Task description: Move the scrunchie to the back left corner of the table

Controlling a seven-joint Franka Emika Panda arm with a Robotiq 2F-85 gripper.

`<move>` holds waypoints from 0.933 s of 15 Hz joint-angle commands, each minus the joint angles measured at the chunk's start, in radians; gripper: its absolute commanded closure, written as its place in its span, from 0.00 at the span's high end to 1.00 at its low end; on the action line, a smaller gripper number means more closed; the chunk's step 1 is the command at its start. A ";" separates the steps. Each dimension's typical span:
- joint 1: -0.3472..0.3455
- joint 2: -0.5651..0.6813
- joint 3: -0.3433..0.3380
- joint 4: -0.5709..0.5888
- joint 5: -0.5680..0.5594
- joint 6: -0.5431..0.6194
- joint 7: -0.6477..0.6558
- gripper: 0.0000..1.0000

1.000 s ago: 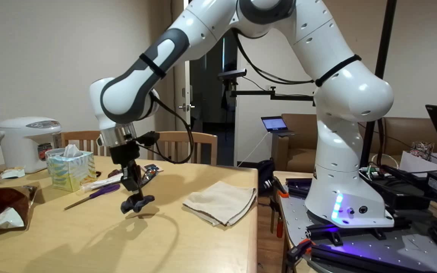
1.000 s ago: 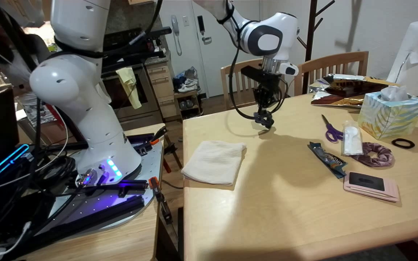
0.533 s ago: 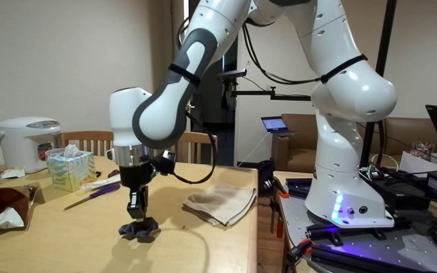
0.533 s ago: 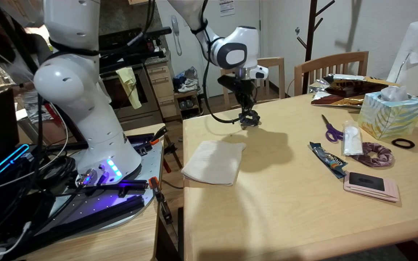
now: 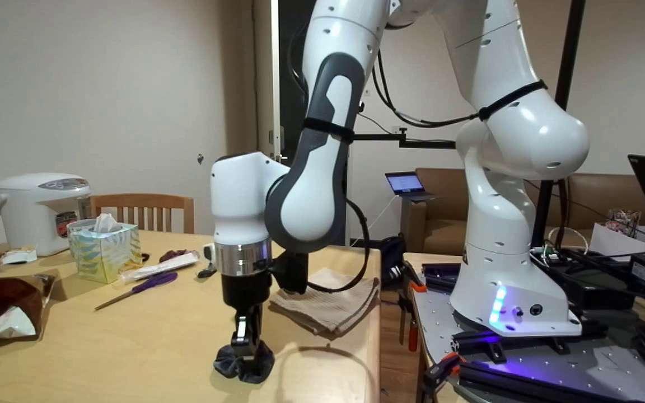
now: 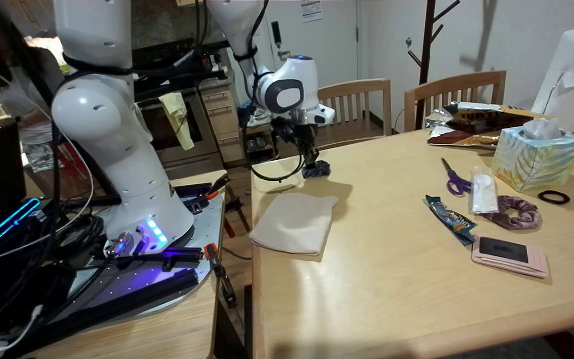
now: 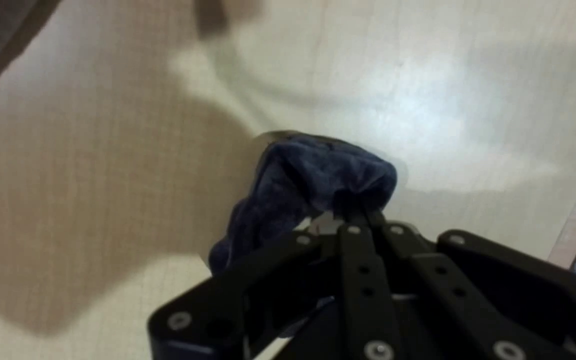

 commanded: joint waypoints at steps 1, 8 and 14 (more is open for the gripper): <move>0.037 -0.124 -0.013 -0.153 0.005 0.042 0.084 0.01; 0.051 -0.202 -0.003 -0.251 -0.032 0.048 0.080 0.01; -0.001 -0.132 0.114 -0.223 0.077 0.089 -0.014 0.01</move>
